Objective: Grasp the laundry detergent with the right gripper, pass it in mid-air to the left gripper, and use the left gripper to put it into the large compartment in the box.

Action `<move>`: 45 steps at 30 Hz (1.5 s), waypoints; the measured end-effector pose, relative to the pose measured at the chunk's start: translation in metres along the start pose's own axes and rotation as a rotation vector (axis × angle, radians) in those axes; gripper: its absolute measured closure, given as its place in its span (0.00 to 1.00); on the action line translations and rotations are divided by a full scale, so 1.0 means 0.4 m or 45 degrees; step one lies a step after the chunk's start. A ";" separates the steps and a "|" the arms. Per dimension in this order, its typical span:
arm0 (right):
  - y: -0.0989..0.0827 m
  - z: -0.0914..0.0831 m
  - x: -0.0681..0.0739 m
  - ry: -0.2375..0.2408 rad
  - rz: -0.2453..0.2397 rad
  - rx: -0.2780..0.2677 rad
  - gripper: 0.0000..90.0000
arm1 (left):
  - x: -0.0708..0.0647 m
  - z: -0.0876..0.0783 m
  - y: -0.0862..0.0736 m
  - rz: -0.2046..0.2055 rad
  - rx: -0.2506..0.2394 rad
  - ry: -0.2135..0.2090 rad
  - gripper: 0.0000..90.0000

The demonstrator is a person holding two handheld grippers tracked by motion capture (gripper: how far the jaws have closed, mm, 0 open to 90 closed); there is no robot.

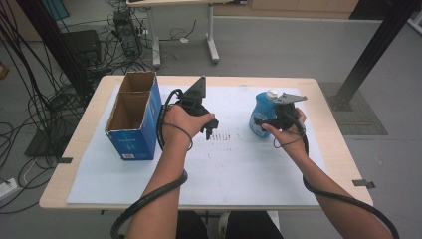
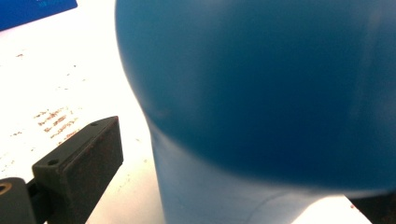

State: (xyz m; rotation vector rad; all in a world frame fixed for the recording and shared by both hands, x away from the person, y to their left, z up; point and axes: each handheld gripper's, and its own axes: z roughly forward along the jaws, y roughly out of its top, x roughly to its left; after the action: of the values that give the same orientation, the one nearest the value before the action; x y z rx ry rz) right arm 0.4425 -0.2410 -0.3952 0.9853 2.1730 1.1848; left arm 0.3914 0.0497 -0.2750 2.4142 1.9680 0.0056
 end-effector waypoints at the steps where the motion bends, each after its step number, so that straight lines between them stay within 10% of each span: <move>1: 0.001 -0.001 0.000 -0.002 -0.001 -0.001 0.02 | 0.000 -0.001 0.000 -0.001 0.002 0.002 0.06; 45: 0.000 -0.005 -0.005 -0.007 0.016 -0.016 0.02 | -0.003 -0.004 0.000 0.001 -0.003 0.007 0.06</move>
State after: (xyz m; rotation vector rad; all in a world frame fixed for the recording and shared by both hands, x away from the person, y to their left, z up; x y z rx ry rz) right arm 0.4424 -0.2435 -0.3940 0.9976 2.1556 1.1985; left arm 0.3910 0.0484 -0.2734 2.4163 1.9685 0.0144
